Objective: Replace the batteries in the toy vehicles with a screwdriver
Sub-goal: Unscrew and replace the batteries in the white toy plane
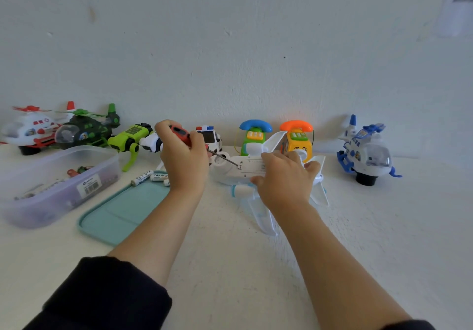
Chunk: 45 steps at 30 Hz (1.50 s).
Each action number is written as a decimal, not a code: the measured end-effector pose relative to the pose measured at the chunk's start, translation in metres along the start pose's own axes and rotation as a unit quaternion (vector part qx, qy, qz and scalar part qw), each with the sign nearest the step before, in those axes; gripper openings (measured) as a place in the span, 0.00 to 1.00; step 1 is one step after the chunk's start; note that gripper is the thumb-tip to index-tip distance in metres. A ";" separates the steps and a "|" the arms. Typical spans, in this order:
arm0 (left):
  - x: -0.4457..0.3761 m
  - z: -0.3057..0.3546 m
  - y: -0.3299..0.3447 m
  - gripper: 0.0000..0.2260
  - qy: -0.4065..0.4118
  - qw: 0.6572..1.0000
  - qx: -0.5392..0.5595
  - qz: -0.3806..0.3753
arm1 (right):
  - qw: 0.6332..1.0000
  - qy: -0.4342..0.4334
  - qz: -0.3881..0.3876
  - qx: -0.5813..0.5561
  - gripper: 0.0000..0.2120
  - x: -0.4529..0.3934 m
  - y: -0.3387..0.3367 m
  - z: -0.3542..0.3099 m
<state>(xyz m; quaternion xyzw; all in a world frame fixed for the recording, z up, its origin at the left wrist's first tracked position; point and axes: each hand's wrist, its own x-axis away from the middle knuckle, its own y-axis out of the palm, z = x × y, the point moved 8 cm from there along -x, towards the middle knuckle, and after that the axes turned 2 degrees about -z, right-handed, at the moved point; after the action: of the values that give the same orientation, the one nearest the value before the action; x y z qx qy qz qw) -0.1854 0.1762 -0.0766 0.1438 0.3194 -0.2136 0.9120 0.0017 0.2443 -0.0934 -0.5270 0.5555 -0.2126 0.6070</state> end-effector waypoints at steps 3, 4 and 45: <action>0.000 0.002 0.000 0.09 0.008 1.000 -0.014 0.000 | 1.000 0.002 0.000 0.000 0.16 0.000 0.000 0.001; 0.002 0.005 0.000 0.09 0.013 1.000 -0.016 -0.003 | 1.000 0.002 0.001 0.000 0.16 0.000 0.001 0.001; 0.016 -0.045 -0.003 0.07 -0.257 0.957 0.109 0.076 | 0.999 -0.009 -0.003 0.042 0.17 0.006 -0.001 -0.004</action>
<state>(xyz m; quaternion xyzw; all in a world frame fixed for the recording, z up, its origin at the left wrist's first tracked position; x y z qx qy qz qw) -0.1992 0.1866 -0.1216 0.2062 0.0370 -0.2072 0.9556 0.0005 0.2377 -0.0948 -0.5045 0.5391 -0.2331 0.6328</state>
